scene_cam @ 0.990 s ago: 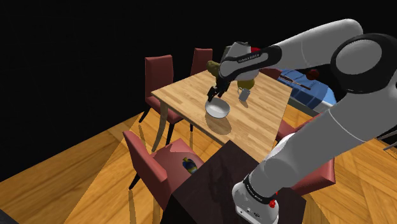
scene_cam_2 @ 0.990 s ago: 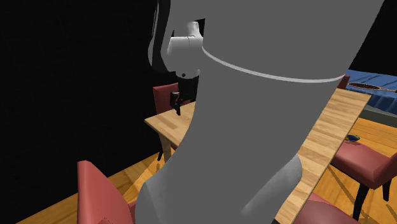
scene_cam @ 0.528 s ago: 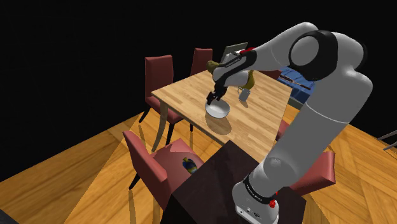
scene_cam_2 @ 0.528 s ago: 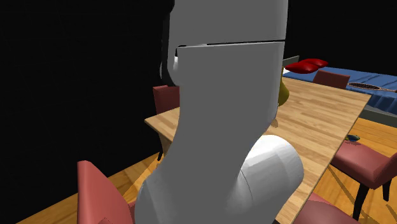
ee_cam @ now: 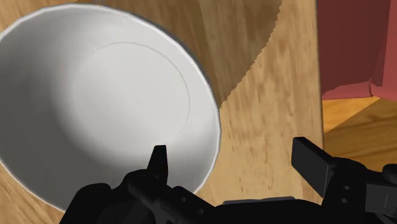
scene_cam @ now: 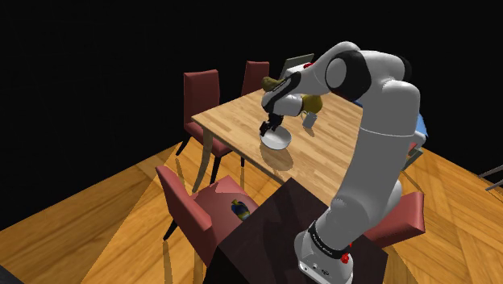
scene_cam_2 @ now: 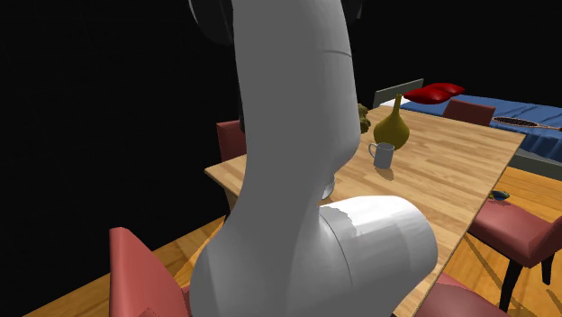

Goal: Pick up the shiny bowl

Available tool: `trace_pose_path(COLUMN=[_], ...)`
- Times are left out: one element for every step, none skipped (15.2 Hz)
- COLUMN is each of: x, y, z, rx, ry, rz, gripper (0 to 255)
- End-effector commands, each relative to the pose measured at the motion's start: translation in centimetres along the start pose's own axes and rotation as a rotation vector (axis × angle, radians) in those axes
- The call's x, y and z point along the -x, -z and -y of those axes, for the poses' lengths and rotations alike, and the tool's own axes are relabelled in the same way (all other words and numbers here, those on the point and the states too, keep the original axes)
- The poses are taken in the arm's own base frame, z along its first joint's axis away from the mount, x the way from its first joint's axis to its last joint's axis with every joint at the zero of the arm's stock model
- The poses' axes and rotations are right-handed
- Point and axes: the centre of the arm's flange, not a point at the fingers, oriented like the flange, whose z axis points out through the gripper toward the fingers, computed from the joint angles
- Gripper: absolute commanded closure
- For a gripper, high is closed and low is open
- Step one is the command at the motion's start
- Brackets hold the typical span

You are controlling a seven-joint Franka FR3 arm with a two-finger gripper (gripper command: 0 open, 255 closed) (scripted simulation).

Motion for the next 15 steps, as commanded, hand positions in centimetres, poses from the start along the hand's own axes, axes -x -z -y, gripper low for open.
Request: trace_pose_path(x=[-0.1, 0.0, 0.0, 0.1, 0.1, 0.2, 0.3, 0.3, 0.3, 0.4, 0.4, 0.4, 0.4, 0.4, 0.4], y=[-1.4, -1.9, -2.4, -2.9, -3.5, -4.0, -4.5, -4.8, -4.8, -4.8, -4.8, -4.8, -4.8, -4.8, -4.8], z=[-0.7, -0.7, -0.7, -0.6, -0.6, -0.6, -0.5, -0.5, -0.5, -0.5, -0.5, -0.5, -0.5, -0.5, -0.5], rx=[0.001, 0.001, 0.001, 0.001, 0.001, 0.001, 0.001, 0.001, 0.001, 0.001, 0.001, 0.001, 0.001, 0.001, 0.001], ry=[0.0, 0.0, 0.0, 0.0, 0.0, 0.0, 0.0, 0.0, 0.0, 0.0, 0.0, 0.0, 0.0, 0.0, 0.0], rz=[-0.001, -0.001, -0.001, -0.001, -0.001, -0.001, -0.001, -0.001, -0.001, -0.001, 0.0, 0.0, -0.001, 0.0, 0.0], gripper=[0, 0, 0, 0, 0, 0, 0, 0, 0, 255, 255, 255, 255, 255, 255])
